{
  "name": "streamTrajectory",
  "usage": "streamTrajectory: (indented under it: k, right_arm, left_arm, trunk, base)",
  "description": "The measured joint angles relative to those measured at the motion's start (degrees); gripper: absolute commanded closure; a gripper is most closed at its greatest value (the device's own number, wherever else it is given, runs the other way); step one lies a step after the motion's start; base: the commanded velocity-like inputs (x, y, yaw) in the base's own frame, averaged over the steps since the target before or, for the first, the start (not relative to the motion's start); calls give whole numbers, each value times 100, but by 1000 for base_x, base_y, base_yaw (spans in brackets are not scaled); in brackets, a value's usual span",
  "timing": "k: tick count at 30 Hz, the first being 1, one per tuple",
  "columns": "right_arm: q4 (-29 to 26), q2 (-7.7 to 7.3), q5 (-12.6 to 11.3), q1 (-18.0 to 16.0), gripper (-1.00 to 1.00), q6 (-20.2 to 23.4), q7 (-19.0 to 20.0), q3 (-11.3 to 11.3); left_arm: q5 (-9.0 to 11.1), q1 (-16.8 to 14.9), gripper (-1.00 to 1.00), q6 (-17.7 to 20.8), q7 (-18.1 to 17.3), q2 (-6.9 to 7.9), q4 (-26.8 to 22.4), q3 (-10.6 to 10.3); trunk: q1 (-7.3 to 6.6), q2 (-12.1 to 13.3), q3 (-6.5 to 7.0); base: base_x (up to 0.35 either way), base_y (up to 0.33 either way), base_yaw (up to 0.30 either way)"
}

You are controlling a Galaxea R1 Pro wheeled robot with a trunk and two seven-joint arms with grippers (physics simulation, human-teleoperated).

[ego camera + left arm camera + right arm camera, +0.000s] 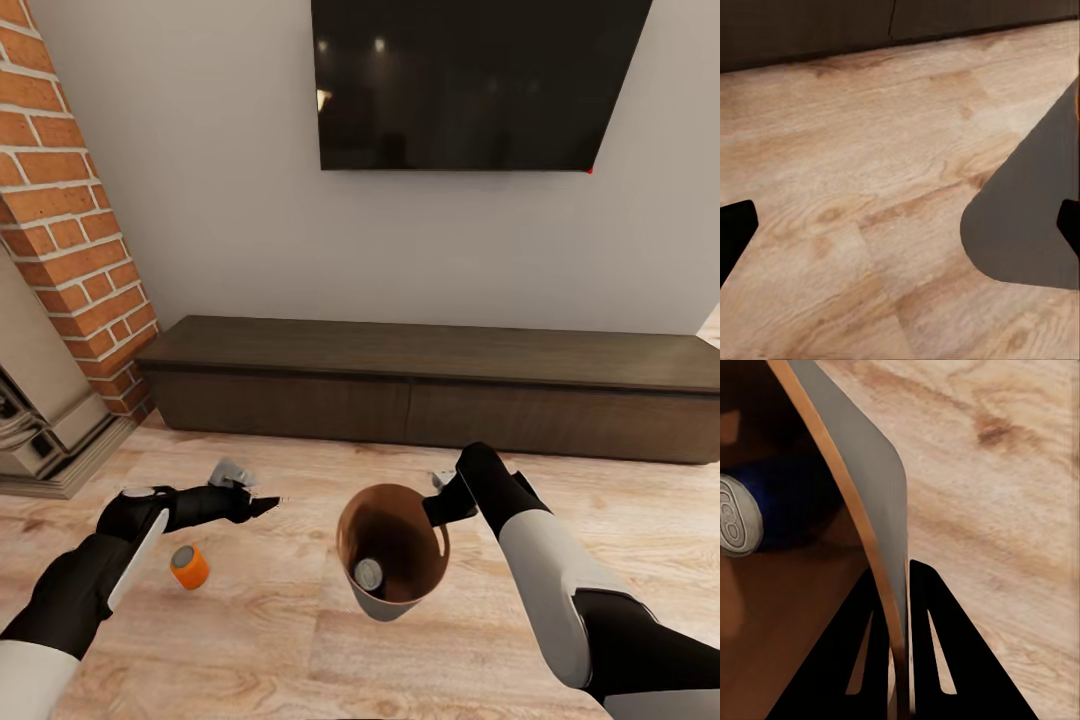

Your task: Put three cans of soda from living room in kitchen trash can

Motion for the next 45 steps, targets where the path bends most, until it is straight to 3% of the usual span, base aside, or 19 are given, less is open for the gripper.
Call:
streamTrajectory:
  k: [1, 2, 4, 5, 7, 11, 13, 16, 19, 26, 33, 38, 45]
  right_arm:
    - [-1, -5, -9, 6, 100, 5, -4, -1]
    - [-7, -112, -194, 35, 100, 55, -4, -18]
    - [-14, -172, -8, 72, 100, 12, -7, -6]
    - [-18, -230, 51, 147, 100, -5, 9, -46]
    - [-18, -293, 115, 239, 100, -93, 1, -144]
    - [-16, -374, -69, 356, 100, -317, 19, -354]
    - [-15, -430, -48, 377, 100, -377, 23, -391]
    - [-15, -499, 53, 390, 100, -450, 27, -420]
    - [73, -505, 192, 303, 100, -609, 48, -491]
    - [76, -505, 872, 303, 100, -718, 48, -487]
    - [76, -505, 1430, 303, 100, -789, 51, -489]
    - [69, -502, 1680, 326, 100, -790, 57, -491]
    - [-42, -511, 1931, 411, 100, -870, 72, -640]
  left_arm:
    - [6, 27, -100, -103, 83, -1, 116, 42]
    - [-4, 106, -100, -829, 326, -5, 801, 171]
    - [10, 123, -100, -1205, 388, -6, 1363, 204]
    - [5, 128, -100, -1665, 460, -9, 1827, 263]
    - [22, 129, -100, -2074, 576, -12, 2269, 369]
    - [43, 131, -100, -2436, 747, -18, 2651, 540]
    - [49, 135, -100, -2582, 784, -16, 2719, 573]
    - [48, 138, -100, -2756, 819, -15, 2760, 593]
    - [107, 40, -100, -2659, 874, -113, 2663, 496]
    - [105, -13, -100, -2610, 874, -327, 2595, 425]
    - [105, -13, -100, -2610, 874, -328, 2595, 426]
    - [107, 19, -100, -2642, 842, -295, 2578, 427]
    - [49, 169, -100, -2733, 617, -521, 2349, 453]
  trunk:
    - [0, 0, 0]
    - [0, -1, 0]
    - [0, 0, 0]
    - [1, 0, -1]
    - [0, 0, -1]
    - [0, 0, 0]
    - [0, 0, 0]
    - [0, 0, 0]
    - [0, -1, 0]
    - [0, -1, 0]
    - [0, -1, 0]
    - [0, -1, 0]
    - [0, -1, 0]
  base:
    - [0, 0, 0]
    - [0, 0, 0]
    - [20, 0, 0]
    - [61, 0, 0]
    - [97, 0, 0]
    - [71, 45, 0]
    - [25, 136, 0]
    - [10, 129, 0]
    - [0, 0, 0]
    - [0, 0, 0]
    - [0, 0, 0]
    - [4, 0, 0]
    - [106, 0, 0]
